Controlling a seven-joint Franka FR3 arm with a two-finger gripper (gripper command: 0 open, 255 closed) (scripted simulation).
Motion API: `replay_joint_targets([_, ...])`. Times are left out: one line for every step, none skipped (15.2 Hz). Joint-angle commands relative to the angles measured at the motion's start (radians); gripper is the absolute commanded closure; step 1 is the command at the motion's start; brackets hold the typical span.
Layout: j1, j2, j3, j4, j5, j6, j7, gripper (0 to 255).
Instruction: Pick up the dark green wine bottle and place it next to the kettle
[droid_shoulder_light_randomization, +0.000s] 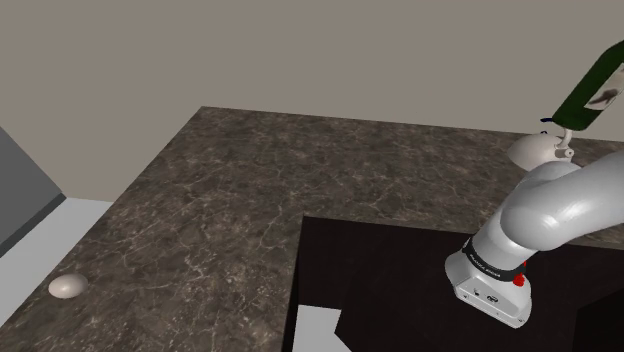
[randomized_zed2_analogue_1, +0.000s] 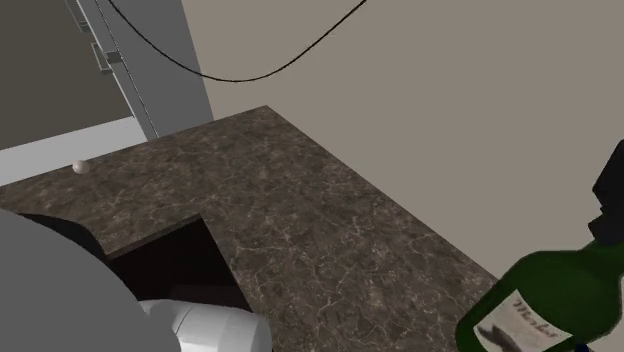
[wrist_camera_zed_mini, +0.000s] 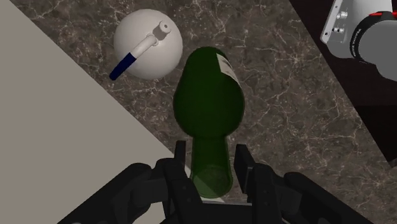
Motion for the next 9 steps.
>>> replay_joint_targets([0.055, 0.03, -0.098, 0.079, 0.0, -0.02, -0.064, 255])
replay_joint_targets([0.088, 0.04, -0.152, 0.116, -0.002, -0.029, -0.095, 255])
replay_joint_targets([0.129, 0.049, -0.211, 0.157, -0.005, -0.039, -0.124, 255])
replay_joint_targets([0.178, 0.055, -0.275, 0.202, -0.011, -0.052, -0.152, 255])
replay_joint_targets([0.236, 0.057, -0.343, 0.251, -0.02, -0.066, -0.18, 255])
replay_joint_targets([0.304, 0.053, -0.413, 0.307, -0.035, -0.085, -0.204, 255])
replay_joint_targets([0.382, 0.044, -0.483, 0.371, -0.057, -0.108, -0.228, 255])
replay_joint_targets([0.469, 0.027, -0.552, 0.447, -0.089, -0.137, -0.251, 255])
replay_joint_targets([0.649, -0.011, -0.678, 0.616, -0.16, -0.204, -0.298, 255])
